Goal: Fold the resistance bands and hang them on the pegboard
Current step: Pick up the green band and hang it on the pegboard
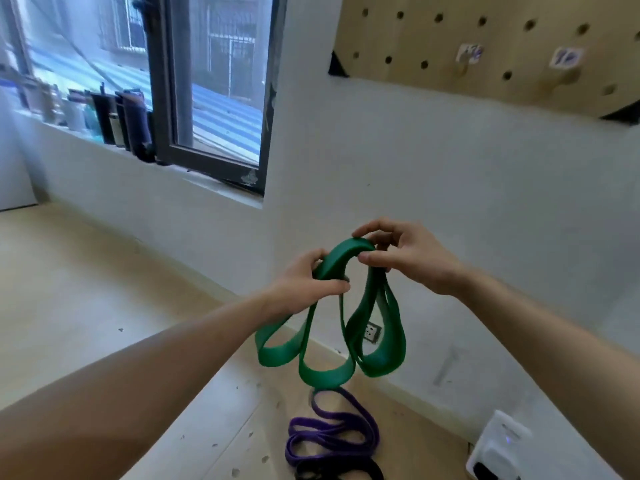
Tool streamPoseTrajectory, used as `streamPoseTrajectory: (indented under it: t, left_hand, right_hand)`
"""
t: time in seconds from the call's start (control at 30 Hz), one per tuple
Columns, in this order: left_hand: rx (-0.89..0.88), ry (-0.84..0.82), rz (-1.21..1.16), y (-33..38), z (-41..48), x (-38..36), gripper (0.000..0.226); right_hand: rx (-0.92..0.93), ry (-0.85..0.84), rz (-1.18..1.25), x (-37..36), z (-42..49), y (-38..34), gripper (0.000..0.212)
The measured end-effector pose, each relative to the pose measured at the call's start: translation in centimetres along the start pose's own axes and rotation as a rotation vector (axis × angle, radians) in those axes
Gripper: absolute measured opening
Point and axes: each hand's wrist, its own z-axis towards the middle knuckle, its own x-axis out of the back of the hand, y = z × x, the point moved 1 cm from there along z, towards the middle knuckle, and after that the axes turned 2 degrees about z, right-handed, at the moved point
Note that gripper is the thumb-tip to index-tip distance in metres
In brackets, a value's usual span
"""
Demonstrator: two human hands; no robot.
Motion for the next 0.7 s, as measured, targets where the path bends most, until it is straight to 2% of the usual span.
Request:
streamPoseTrajectory:
  t: [0.17,0.3,0.6,0.7]
  left_hand:
    - [-0.070,0.004,-0.116,6.0,3.1,1.6,0.033]
    - [-0.161,0.006,-0.174,11.6,6.4,3.3,0.035]
    - [-0.352,0.039,-0.118,24.7,14.6,5.5,0.038]
    - [-0.406,0.078,-0.113,27.4,17.2,5.0,0.032]
  right_hand:
    - [0.013,0.074,-0.087,5.9,0.5,-2.9,0.024]
    - [0.047,0.149,-0.065,10.7,1.5,-5.2,0.024]
    - [0.174,0.500,-0.036,20.3,5.4,-10.4,0.021]
    - [0.173,0.574,-0.029,23.0,6.4,-11.0,0.020]
